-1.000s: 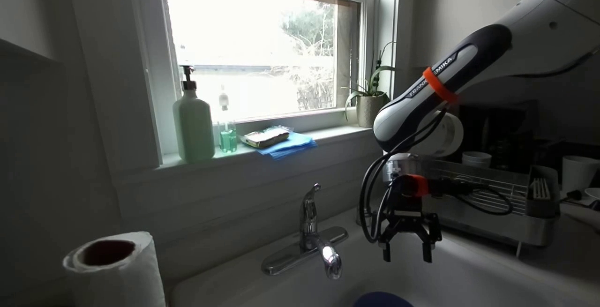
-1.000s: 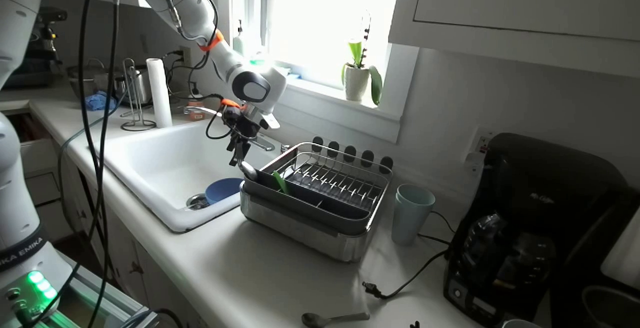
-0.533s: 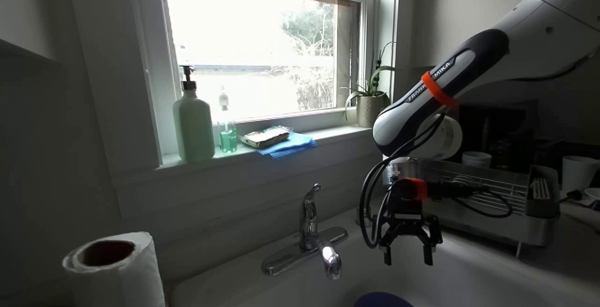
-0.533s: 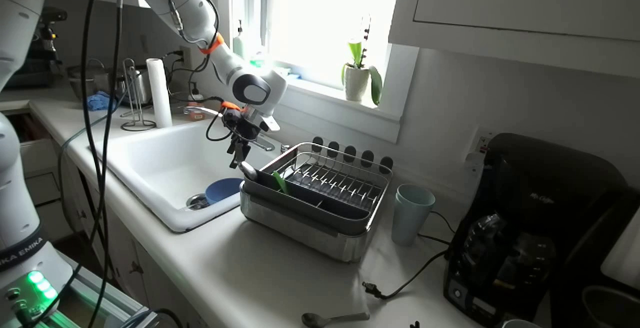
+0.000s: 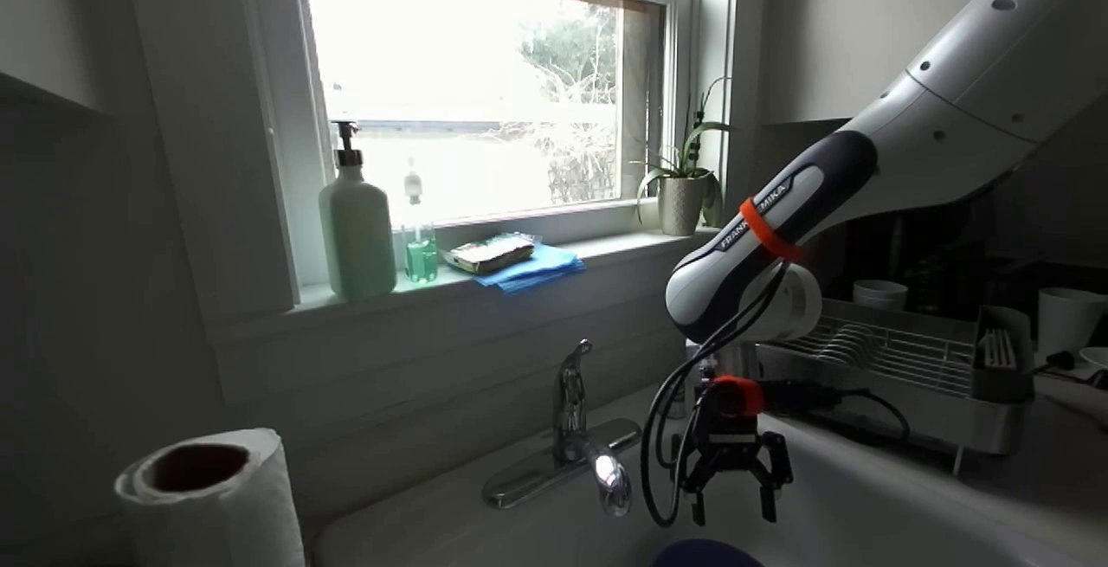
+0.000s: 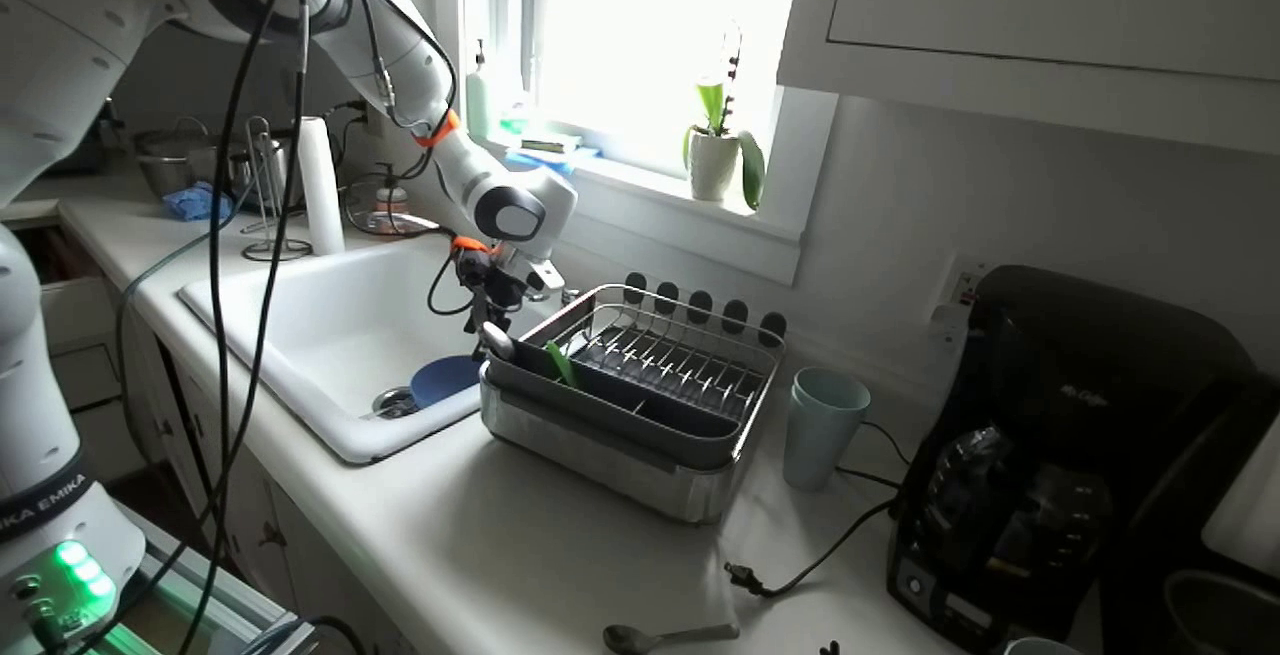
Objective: Pick up the silver fork and silver spoon together from the blue bowl and put them in the dish rack, pick up the blue bowl from the sink and put it in the dish rack
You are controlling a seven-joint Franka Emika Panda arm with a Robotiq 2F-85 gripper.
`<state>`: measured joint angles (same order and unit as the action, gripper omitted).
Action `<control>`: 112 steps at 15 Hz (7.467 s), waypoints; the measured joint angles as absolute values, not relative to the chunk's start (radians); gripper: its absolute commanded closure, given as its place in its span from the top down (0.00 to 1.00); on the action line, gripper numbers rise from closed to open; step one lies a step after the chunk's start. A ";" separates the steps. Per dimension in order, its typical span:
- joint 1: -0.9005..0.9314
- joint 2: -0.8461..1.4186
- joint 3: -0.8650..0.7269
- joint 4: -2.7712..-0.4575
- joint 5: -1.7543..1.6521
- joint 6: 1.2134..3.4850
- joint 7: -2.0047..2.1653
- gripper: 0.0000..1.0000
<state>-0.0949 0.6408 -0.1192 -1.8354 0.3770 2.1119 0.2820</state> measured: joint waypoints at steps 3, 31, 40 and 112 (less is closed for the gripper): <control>-0.088 0.677 -0.112 -1.809 0.334 2.136 0.253 1.00; -0.085 0.778 -0.060 -1.773 0.243 2.320 0.216 1.00; -0.118 0.815 -0.002 -1.745 0.361 2.321 0.215 1.00; -0.092 0.969 -0.015 -1.567 0.388 2.057 0.269 0.42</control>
<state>-0.0924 0.9686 -0.0153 -1.5669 0.3880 2.0567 0.2694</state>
